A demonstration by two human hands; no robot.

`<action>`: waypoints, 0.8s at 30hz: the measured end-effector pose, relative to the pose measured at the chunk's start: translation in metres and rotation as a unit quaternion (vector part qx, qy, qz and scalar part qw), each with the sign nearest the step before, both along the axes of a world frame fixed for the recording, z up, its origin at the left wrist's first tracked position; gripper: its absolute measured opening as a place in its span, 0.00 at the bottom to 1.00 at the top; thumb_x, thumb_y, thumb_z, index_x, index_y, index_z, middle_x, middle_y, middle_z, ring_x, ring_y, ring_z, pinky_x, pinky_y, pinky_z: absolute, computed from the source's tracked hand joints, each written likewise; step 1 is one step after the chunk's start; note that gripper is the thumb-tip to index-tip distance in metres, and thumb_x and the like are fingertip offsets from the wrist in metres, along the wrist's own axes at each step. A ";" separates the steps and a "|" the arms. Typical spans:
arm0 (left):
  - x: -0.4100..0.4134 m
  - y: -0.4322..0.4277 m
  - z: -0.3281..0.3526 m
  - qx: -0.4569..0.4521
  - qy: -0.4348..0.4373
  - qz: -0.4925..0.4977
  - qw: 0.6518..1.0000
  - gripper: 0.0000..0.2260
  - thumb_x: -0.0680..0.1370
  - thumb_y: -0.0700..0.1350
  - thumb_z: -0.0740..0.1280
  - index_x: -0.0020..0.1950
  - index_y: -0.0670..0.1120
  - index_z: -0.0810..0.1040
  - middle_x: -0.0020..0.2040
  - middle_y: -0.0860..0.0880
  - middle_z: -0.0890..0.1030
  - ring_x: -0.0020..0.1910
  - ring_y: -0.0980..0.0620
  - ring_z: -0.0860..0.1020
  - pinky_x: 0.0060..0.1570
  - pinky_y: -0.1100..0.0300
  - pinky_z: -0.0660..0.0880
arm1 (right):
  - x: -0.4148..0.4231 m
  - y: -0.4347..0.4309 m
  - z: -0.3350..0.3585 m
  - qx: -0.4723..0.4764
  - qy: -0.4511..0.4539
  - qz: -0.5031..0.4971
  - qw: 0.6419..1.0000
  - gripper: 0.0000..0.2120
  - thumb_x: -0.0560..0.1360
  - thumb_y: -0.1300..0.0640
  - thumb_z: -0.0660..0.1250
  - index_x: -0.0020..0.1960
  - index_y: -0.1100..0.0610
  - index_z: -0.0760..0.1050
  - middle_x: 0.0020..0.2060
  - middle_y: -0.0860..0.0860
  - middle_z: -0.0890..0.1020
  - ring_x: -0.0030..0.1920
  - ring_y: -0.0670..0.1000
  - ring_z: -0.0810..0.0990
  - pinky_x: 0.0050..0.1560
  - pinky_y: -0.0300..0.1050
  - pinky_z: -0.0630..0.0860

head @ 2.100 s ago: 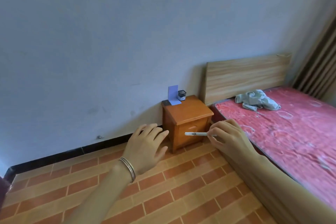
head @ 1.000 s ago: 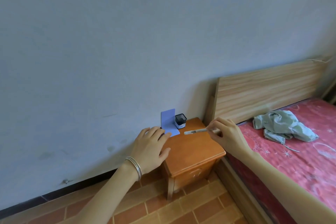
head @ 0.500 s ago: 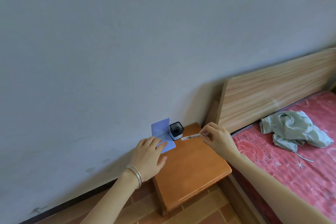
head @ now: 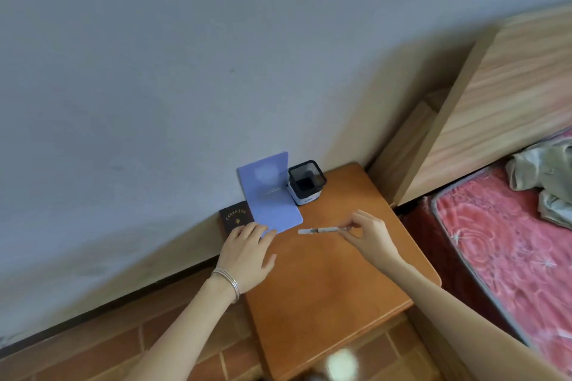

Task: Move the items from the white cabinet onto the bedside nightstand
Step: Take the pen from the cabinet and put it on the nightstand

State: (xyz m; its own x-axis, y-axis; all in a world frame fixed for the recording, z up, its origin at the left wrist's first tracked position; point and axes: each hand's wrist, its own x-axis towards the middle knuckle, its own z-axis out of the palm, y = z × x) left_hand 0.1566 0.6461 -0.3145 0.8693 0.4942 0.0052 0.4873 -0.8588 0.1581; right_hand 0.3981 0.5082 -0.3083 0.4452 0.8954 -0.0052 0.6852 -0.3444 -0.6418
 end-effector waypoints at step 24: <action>0.014 -0.003 -0.125 -0.010 0.038 0.018 0.999 0.22 0.67 0.52 0.75 0.59 0.45 0.80 0.60 0.43 0.78 0.59 0.43 0.76 0.54 0.48 0.75 | -0.019 0.045 -0.120 -0.120 -0.150 0.231 0.954 0.08 0.70 0.57 0.71 0.49 0.53 0.79 0.40 0.47 0.80 0.44 0.52 0.78 0.40 0.43 0.69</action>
